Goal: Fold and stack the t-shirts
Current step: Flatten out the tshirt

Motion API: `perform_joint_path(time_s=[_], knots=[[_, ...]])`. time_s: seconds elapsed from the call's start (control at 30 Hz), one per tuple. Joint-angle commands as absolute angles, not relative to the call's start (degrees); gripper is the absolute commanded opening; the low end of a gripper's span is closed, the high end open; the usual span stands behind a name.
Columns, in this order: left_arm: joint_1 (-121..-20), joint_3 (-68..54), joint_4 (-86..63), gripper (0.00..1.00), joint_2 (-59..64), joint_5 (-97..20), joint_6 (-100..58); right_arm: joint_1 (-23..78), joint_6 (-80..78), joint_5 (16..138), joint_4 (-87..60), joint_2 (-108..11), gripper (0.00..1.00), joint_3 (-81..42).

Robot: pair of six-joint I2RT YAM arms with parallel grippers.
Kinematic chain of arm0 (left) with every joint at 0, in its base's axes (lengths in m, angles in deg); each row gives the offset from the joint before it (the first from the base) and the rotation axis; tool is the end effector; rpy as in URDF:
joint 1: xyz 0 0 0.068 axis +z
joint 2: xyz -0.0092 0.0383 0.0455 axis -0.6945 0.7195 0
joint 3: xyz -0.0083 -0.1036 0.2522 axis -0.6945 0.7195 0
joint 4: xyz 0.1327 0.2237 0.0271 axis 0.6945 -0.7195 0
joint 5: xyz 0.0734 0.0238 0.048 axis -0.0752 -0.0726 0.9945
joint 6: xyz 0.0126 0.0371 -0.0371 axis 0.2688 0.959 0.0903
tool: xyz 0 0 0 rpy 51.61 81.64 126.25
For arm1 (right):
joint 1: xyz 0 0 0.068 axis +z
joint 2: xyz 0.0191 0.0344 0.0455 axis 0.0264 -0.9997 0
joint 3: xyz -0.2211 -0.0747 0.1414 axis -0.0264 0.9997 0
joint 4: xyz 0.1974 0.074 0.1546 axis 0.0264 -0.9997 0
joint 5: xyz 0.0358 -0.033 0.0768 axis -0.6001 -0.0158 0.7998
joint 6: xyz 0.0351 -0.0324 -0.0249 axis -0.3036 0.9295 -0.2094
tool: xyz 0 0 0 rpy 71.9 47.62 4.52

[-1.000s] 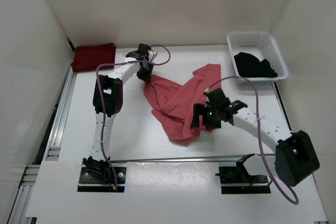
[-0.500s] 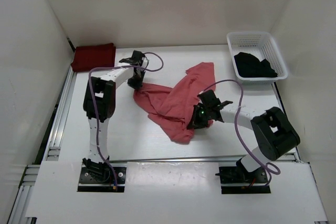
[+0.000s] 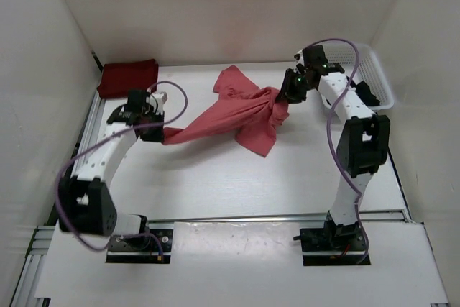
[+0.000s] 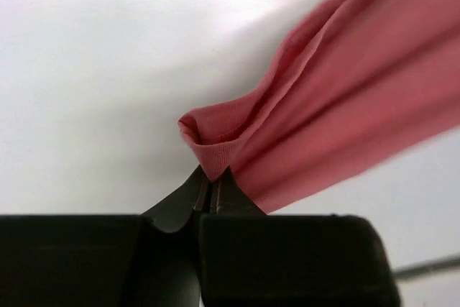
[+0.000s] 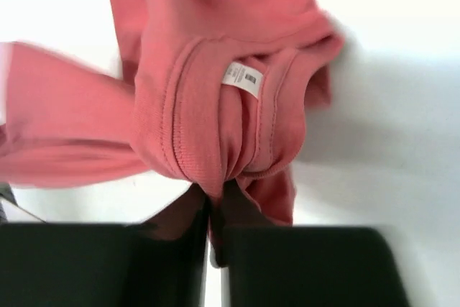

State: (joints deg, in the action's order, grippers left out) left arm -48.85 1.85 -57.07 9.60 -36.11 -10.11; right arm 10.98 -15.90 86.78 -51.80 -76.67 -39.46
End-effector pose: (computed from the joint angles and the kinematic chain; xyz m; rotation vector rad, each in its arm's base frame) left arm 0.2855 -0.0278 0.2548 0.1346 2.6594 -0.1674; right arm 0.4124 0.1020 0.2805 0.0723 2.5290 0.6202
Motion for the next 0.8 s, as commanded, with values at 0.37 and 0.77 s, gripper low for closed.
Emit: perform_joint_path(time_s=[0.37, 0.77], knots=[[-49.8, 13.4, -55.2, 0.14, 0.8, -38.7, -9.6, 12.0, -19.0, 79.6, -50.7, -62.4, 0.79, -14.2], [-49.8, 15.1, -55.2, 0.15, -0.8, -38.0, -9.6, 21.3, -31.9, 74.4, -41.1, -70.0, 0.76, -9.1]])
